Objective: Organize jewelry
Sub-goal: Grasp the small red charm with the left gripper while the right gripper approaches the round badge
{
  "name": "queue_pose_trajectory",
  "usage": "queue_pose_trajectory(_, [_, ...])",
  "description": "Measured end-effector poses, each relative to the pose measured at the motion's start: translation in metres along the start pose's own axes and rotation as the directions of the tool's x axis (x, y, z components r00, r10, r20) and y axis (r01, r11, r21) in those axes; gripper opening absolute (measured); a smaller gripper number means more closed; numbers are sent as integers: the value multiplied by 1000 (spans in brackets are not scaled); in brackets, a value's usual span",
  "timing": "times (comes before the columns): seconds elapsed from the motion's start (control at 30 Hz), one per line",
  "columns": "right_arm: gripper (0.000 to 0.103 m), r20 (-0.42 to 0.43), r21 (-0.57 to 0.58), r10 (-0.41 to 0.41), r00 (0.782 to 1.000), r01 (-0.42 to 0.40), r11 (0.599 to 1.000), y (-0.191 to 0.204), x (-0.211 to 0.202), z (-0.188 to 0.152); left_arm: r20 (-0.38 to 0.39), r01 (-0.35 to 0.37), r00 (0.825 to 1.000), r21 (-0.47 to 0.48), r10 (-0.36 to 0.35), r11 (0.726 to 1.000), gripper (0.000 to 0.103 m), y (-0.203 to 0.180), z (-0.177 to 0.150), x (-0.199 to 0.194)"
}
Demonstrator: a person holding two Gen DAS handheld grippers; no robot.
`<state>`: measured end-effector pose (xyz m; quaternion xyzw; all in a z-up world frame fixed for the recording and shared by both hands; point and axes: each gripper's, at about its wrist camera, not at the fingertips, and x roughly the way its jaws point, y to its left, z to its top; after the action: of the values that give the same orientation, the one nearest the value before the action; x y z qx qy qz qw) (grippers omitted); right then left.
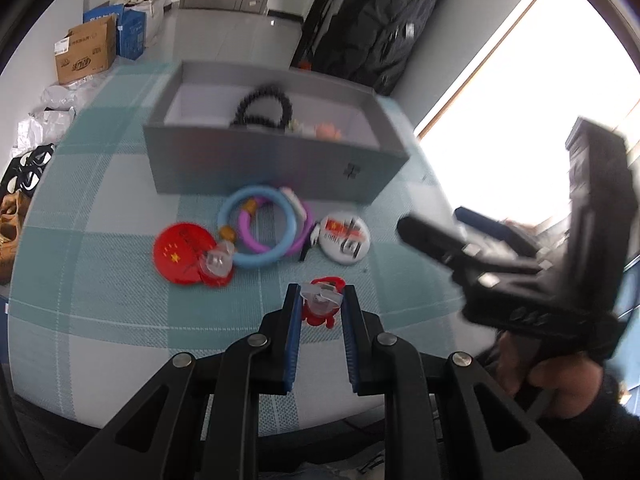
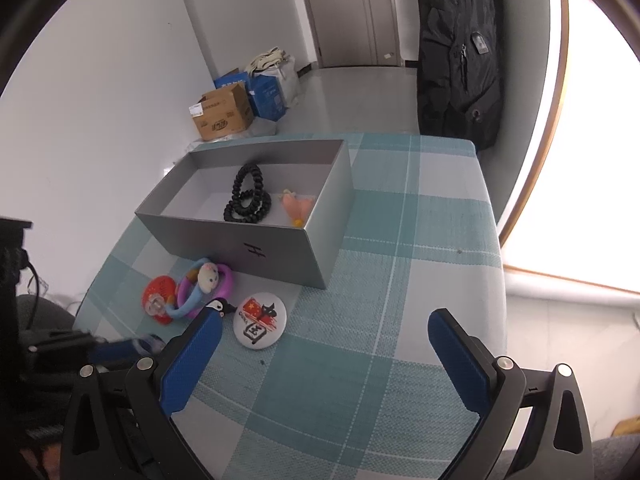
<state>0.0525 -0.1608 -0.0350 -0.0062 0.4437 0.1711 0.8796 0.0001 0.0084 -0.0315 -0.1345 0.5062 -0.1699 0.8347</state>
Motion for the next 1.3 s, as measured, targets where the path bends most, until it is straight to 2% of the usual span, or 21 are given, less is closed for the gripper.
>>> queue_pose_trajectory(0.2, [102, -31, -89, 6, 1000, -8, 996, 18, 8, -6, 121, 49, 992, -81, -39, 995, 14, 21, 8, -35])
queue_pose_trajectory(0.3, [100, -58, -167, -12, 998, 2, 986, 32, 16, -11, 127, 66, 991, -104, -53, 992, 14, 29, 13, -34])
queue_pose_trajectory(0.4, [90, -72, -226, -31, 997, 14, 974, 44, 23, -15, 125, 65, 991, -131, -49, 989, 14, 38, 25, -23])
queue_pose_trajectory(0.53, [83, -98, -265, -50, 994, 23, 964, 50, 34, -17, 145, 80, 988, -159, -57, 984, 14, 46, 32, -24])
queue_pose_trajectory(0.67, [79, -97, -276, -50, 994, 21, 961, 54, 39, -16, 141, 87, 988, -179, -62, 980, 14, 51, 32, -22])
queue_pose_trajectory(0.77, [70, -86, -279, -48, 995, 22, 960, 57, 40, -14, 137, 76, 989, -161, -54, 984, 14, 49, 31, -21])
queue_pose_trajectory(0.97, [61, -89, -278, -34, 995, 8, 961, 66, 42, -6, 134, 74, 989, -143, -54, 987, 14, 50, 30, -22])
queue_pose_trajectory(1.03, [52, -85, -278, -30, 996, 5, 960, 65, 41, -7, 133, 71, 990, -146, -52, 987, 14, 51, 31, -22])
queue_pose_trajectory(1.07, [44, -85, -277, -30, 996, 5, 961, 64, 41, -6, 131, 71, 990, -148, -52, 986, 14, 51, 31, -21])
queue_pose_trajectory(1.1, [41, -86, -277, -29, 996, 4, 961, 63, 40, -7, 131, 72, 990, -151, -52, 986, 14, 52, 31, -21])
queue_pose_trajectory(1.3, [41, -98, -265, -21, 995, -6, 964, 61, 37, -9, 125, 65, 991, -150, -47, 986, 14, 50, 31, -16])
